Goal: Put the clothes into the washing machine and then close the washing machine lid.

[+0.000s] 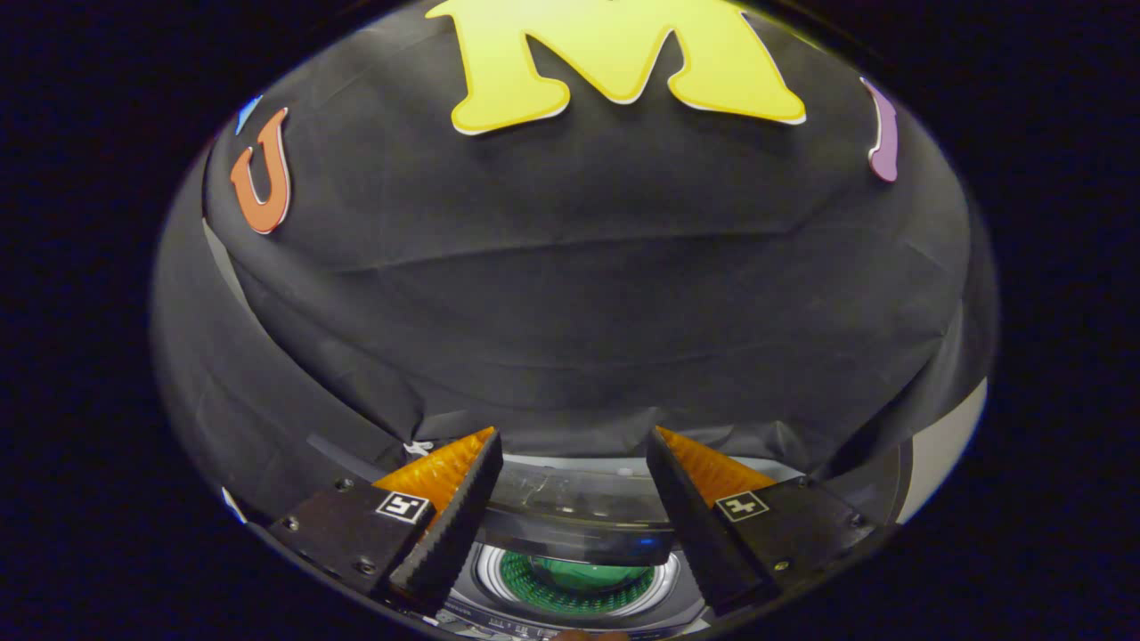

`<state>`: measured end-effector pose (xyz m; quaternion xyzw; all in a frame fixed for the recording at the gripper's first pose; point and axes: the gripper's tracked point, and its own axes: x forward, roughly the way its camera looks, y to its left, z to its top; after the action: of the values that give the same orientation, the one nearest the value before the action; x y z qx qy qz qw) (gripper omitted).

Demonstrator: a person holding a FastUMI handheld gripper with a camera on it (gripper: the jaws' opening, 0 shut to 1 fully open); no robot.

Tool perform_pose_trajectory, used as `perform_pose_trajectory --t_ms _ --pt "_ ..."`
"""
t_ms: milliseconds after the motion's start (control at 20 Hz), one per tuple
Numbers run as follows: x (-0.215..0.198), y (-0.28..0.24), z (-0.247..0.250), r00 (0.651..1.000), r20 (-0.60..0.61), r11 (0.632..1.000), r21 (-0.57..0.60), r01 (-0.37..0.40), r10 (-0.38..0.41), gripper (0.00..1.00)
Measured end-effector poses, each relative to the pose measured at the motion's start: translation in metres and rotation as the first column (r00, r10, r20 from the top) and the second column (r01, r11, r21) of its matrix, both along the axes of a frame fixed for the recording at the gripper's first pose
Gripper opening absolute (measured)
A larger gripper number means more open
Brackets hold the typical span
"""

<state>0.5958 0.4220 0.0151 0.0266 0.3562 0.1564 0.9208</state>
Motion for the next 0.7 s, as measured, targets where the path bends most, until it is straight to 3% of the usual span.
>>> perform_pose_trajectory --t_ms 250,700 --pt "0.0034 0.0010 0.0037 0.995 0.098 1.000 0.012 0.004 -0.005 1.00" --pt "0.0063 0.0058 -0.0004 0.985 0.172 1.000 0.026 -0.008 0.003 1.00"
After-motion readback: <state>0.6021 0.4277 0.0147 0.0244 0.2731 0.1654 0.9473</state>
